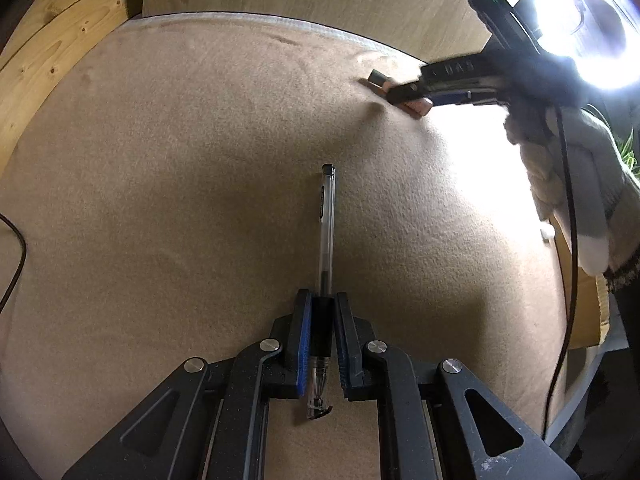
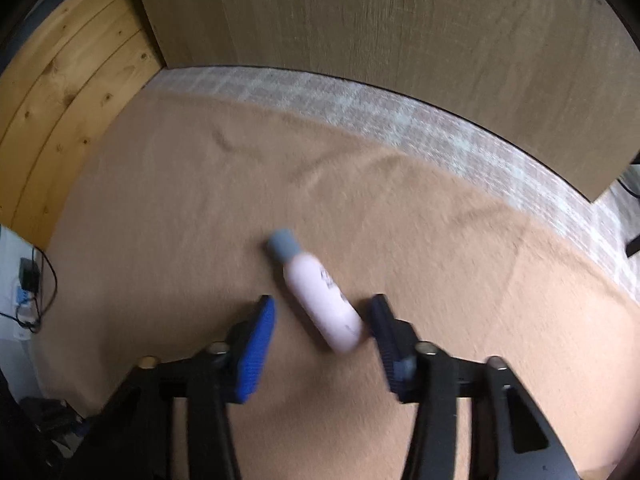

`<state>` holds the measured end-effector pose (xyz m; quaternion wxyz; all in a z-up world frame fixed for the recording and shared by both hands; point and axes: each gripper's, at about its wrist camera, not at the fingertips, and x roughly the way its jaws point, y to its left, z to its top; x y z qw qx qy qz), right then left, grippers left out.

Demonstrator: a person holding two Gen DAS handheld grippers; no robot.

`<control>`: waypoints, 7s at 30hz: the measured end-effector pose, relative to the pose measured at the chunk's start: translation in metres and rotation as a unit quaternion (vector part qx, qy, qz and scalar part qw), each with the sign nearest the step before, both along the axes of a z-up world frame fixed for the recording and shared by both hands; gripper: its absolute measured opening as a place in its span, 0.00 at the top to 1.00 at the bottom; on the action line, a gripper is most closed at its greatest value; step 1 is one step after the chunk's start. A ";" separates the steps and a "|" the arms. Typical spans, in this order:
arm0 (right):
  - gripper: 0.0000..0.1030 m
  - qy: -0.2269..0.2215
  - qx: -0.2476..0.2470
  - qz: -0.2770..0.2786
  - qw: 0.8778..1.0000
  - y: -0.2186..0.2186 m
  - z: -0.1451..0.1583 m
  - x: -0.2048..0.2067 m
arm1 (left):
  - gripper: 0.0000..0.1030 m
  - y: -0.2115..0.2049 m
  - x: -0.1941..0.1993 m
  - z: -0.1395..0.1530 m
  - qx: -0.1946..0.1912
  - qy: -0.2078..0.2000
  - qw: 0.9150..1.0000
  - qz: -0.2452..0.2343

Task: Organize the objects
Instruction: 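Grasp the pink lotion bottle with the right tool while the left tool holds the pen, then carry the pen and lotion bottle into the box and open both tools, then move the left tool to the white eraser and grasp it, then carry the white eraser into the box with the left tool and release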

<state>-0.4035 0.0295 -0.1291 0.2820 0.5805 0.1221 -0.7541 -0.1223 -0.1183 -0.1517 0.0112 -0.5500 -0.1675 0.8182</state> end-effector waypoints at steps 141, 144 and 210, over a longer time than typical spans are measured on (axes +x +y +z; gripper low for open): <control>0.40 0.118 -0.096 -0.419 0.895 0.418 0.103 0.306 | 0.47 0.346 -0.144 0.014 -0.051 0.040 0.967 -0.245; 0.40 0.120 -0.097 -0.422 0.893 0.419 0.105 0.311 | 0.55 0.354 -0.145 0.009 -0.068 0.039 0.965 -0.251; 0.32 0.108 -0.089 -0.416 0.899 0.420 0.103 0.323 | 0.17 0.388 -0.075 0.104 -0.013 0.114 0.954 -0.278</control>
